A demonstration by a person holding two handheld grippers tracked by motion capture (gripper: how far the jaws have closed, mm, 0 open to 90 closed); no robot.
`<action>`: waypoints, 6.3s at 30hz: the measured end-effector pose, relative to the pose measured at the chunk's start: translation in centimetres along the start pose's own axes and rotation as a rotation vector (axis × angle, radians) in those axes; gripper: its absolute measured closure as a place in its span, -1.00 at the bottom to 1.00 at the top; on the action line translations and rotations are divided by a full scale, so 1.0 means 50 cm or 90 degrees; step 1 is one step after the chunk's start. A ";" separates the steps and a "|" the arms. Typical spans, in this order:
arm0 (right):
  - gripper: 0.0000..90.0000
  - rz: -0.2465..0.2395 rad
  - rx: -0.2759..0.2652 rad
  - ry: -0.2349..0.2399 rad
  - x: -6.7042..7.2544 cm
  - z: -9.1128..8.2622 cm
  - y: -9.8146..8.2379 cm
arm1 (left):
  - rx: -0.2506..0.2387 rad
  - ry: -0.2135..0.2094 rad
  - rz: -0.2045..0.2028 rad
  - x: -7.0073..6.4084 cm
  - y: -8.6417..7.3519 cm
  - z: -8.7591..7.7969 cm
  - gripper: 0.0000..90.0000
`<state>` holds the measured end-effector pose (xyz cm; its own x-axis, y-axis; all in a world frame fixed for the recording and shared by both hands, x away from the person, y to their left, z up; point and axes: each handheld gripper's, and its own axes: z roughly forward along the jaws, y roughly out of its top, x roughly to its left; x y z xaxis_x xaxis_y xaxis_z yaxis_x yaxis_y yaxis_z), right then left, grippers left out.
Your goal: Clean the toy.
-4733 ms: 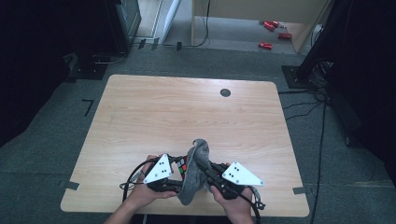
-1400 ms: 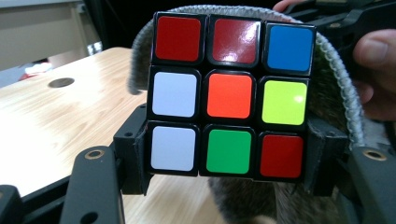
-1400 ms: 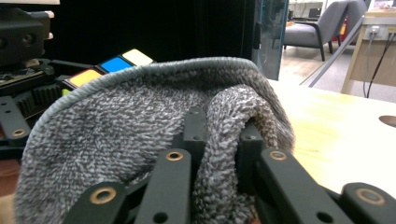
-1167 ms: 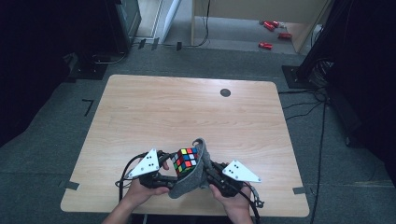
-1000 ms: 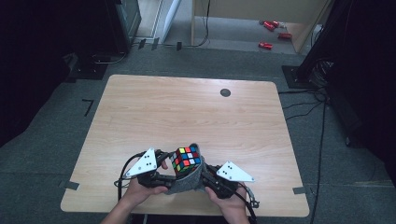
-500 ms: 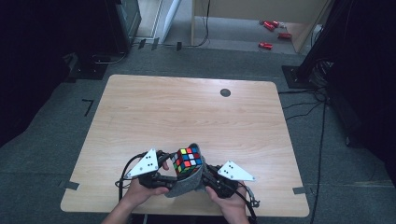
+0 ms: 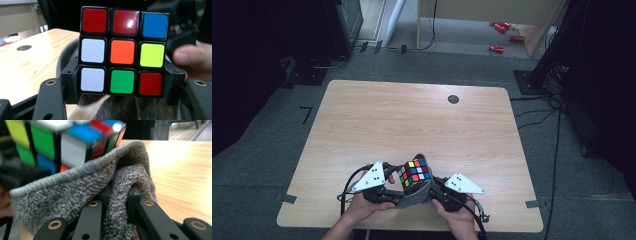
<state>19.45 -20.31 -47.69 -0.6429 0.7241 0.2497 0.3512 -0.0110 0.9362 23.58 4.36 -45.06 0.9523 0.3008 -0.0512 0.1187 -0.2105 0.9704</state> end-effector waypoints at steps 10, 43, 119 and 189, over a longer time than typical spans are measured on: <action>0.78 0.007 -0.062 -0.021 -0.011 -0.029 0.030 | 0.011 -0.004 0.008 -0.005 -0.002 0.008 -0.24; 0.78 0.009 0.020 0.080 0.059 0.032 -0.021 | -0.052 0.093 -0.037 -0.007 -0.004 0.000 -0.24; -0.49 -0.050 0.207 -0.187 -0.170 -0.013 -0.011 | -0.007 0.120 -0.105 0.035 -0.015 -0.010 -0.23; -0.24 -0.256 -0.038 -0.098 -0.033 -0.019 0.032 | 0.053 0.114 -0.069 0.030 -0.035 0.036 -0.44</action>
<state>20.44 -22.18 -46.36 -0.6095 0.7737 -0.1728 0.0511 0.2559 0.9654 25.31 3.51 -47.26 0.8684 0.4850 -0.1036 0.2470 -0.2417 0.9384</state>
